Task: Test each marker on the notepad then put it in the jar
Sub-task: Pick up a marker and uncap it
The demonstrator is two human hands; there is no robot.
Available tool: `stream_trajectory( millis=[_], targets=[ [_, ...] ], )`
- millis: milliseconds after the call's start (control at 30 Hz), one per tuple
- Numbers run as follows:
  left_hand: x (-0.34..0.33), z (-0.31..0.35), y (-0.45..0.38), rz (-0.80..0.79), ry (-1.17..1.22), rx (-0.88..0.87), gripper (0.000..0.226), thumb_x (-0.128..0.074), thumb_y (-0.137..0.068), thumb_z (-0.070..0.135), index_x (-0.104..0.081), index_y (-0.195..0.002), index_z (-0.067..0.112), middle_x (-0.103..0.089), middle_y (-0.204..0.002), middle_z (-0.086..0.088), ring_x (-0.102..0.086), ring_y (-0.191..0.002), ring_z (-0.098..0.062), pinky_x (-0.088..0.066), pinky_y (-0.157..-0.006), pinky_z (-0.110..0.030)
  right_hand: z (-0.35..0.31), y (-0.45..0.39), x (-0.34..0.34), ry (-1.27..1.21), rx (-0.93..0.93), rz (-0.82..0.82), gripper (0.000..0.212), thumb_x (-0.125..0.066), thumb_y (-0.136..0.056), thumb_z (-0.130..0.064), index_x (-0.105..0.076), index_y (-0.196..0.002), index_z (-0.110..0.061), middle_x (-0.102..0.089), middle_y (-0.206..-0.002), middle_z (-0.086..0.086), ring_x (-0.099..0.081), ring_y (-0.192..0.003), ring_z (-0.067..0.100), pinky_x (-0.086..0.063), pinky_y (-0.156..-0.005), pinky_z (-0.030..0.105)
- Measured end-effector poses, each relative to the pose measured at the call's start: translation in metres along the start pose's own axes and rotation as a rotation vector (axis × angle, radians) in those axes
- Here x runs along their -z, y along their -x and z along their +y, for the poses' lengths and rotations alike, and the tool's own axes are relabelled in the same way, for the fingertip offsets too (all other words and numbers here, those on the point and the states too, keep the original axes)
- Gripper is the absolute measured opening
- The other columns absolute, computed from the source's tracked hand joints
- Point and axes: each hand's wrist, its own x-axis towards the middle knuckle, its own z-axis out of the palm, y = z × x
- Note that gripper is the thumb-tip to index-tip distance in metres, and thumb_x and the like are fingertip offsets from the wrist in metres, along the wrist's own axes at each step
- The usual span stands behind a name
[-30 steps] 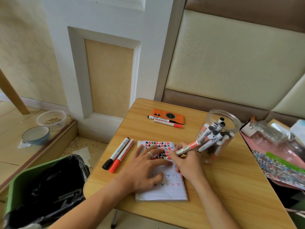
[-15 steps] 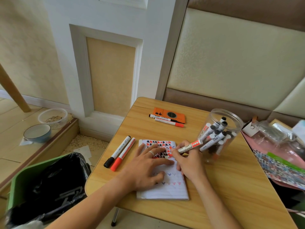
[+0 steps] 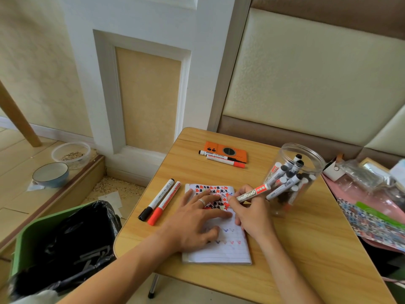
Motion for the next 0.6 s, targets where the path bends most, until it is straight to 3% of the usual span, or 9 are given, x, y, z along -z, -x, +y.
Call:
stream_trajectory(
  millis=[333,600],
  targets=[
    [-0.0037,-0.0020,-0.0001,0.019,0.001,-0.003,0.056,-0.036,-0.091,0.057,-0.035,-0.146,0.058,-0.019,-0.166,0.012,0.005,-0.155,-0.007,0.012,-0.124,-0.046,-0.0019,0.0014,0.0018,0.042,-0.034,-0.010,0.021,-0.071,-0.092,-0.014,-0.056,-0.078,-0.013,-0.054,-0.040,0.007,-0.051,-0.033,0.017,-0.041,-0.040,0.025],
    [-0.0035,-0.0017,-0.0001,0.012,0.003,-0.005,0.055,-0.037,-0.092,0.057,-0.034,-0.147,0.059,-0.019,-0.166,0.012,0.005,-0.155,-0.007,0.011,-0.124,-0.048,-0.0035,0.0033,0.0019,0.027,-0.050,0.033,0.020,-0.071,-0.093,-0.017,-0.056,-0.080,-0.014,-0.056,-0.042,0.004,-0.057,-0.036,0.020,-0.042,-0.039,0.027]
  ],
)
